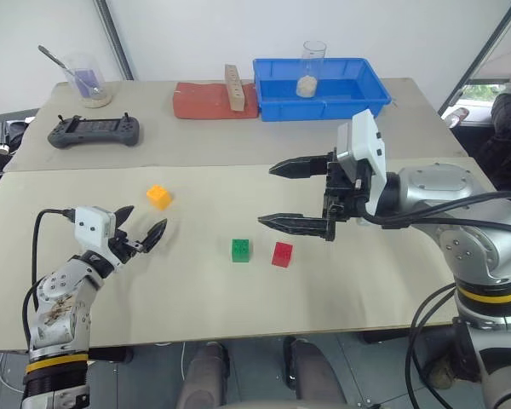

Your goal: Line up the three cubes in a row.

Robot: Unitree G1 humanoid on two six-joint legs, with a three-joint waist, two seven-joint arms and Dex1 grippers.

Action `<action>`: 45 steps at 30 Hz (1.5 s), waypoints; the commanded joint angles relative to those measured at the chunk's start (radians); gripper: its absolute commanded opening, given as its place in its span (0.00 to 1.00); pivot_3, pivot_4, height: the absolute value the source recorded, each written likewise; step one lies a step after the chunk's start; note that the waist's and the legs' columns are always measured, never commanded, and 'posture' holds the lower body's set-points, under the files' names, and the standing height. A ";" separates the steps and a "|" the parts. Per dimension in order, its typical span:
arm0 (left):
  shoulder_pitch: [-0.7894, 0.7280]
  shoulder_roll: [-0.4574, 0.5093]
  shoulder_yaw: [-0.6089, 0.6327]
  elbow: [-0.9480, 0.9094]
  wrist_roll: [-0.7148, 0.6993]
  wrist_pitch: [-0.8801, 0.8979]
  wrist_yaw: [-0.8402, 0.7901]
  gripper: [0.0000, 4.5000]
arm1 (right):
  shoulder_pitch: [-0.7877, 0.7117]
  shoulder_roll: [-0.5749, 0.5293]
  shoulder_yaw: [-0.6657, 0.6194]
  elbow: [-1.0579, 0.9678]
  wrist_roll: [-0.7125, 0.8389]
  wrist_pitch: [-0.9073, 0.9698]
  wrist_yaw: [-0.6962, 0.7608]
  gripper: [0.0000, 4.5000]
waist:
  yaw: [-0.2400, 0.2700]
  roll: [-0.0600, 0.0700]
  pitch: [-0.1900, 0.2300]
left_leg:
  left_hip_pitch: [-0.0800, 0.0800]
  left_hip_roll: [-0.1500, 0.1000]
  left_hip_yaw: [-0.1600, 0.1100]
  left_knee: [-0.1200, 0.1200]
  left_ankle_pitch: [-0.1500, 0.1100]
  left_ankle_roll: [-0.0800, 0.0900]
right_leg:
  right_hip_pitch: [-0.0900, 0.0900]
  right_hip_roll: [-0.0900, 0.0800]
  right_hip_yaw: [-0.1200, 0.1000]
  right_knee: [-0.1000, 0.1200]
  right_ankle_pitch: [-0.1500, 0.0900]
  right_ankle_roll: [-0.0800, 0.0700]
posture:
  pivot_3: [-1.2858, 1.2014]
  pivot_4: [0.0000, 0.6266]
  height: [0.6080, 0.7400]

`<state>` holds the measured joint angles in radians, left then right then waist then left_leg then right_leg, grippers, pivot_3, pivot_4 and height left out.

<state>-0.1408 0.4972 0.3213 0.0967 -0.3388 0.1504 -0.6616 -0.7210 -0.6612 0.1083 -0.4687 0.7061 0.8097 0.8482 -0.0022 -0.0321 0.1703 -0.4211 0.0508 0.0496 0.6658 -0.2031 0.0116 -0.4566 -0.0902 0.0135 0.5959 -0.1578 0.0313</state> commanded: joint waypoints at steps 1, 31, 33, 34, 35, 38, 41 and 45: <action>-0.093 0.007 -0.034 0.122 0.043 -0.093 -0.009 0.99 | -0.024 0.002 -0.007 -0.005 -0.015 -0.019 0.006 1.00 | 0.003 0.000 0.000 | 0.000 0.000 0.000 0.000 0.001 -0.001 | 0.000 0.000 0.000 0.000 0.000 0.000 | 0.52 0.24 1.00; -0.339 0.054 -0.163 0.403 0.066 -0.227 -0.255 0.28 | 0.025 -0.057 -0.045 -0.035 -0.005 -0.007 0.021 1.00 | -0.003 -0.002 -0.001 | -0.002 0.000 0.000 0.000 0.002 -0.002 | -0.001 0.000 -0.001 -0.001 0.005 0.005 | 0.52 0.24 1.00; -0.290 0.086 -0.204 0.283 0.040 -0.183 -0.363 0.28 | 0.030 -0.071 -0.046 -0.038 -0.001 -0.012 0.047 1.00 | -0.004 -0.002 -0.001 | -0.002 0.000 0.000 0.000 0.001 -0.002 | -0.001 -0.001 -0.001 -0.001 0.006 0.001 | 0.52 0.24 1.00; -0.273 0.103 -0.218 0.244 0.033 -0.172 -0.405 0.28 | 0.031 -0.076 -0.044 -0.038 -0.003 -0.017 0.059 1.00 | -0.006 -0.002 -0.001 | -0.002 0.000 0.000 0.000 0.002 -0.002 | -0.001 -0.001 -0.001 -0.001 0.005 -0.001 | 0.52 0.24 1.00; -0.253 0.134 -0.238 0.205 0.019 -0.161 -0.476 0.28 | 0.033 -0.081 -0.041 -0.039 -0.006 -0.022 0.070 1.00 | -0.008 -0.002 -0.001 | -0.002 0.000 0.000 0.000 0.001 -0.002 | -0.001 0.000 -0.001 -0.001 0.004 -0.002 | 0.52 0.24 1.00; -0.226 0.189 -0.271 0.163 0.002 -0.156 -0.602 0.28 | 0.036 -0.082 -0.036 -0.036 -0.010 -0.031 0.089 1.00 | -0.011 -0.002 0.000 | -0.001 0.001 0.000 0.000 0.002 -0.002 | -0.001 0.000 -0.001 -0.001 0.001 -0.001 | 0.52 0.24 1.00; -0.203 0.231 -0.305 0.167 -0.001 -0.191 -0.728 0.28 | 0.036 -0.079 -0.028 -0.032 -0.016 -0.035 0.100 1.00 | -0.014 -0.002 0.000 | -0.001 0.001 0.000 0.000 0.002 -0.002 | -0.001 0.000 -0.001 0.000 0.001 -0.001 | 0.52 0.24 1.00; -0.200 0.234 -0.335 0.214 0.018 -0.255 -0.810 0.28 | 0.046 -0.079 -0.022 -0.023 -0.031 -0.047 0.112 1.00 | -0.011 -0.002 0.000 | 0.000 0.001 0.001 0.000 0.002 -0.002 | -0.002 0.000 -0.001 0.000 0.002 -0.002 | 0.52 0.24 1.00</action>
<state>-0.3323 0.7253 -0.0172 0.3055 -0.3156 -0.0713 -1.4471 -0.6770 -0.7386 0.1041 -0.4822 0.6793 0.7907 0.9550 -0.0133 -0.0340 0.1698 -0.4218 0.0522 0.0501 0.6656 -0.2015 0.0096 -0.4583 -0.0902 0.0127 0.5955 -0.1563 0.0297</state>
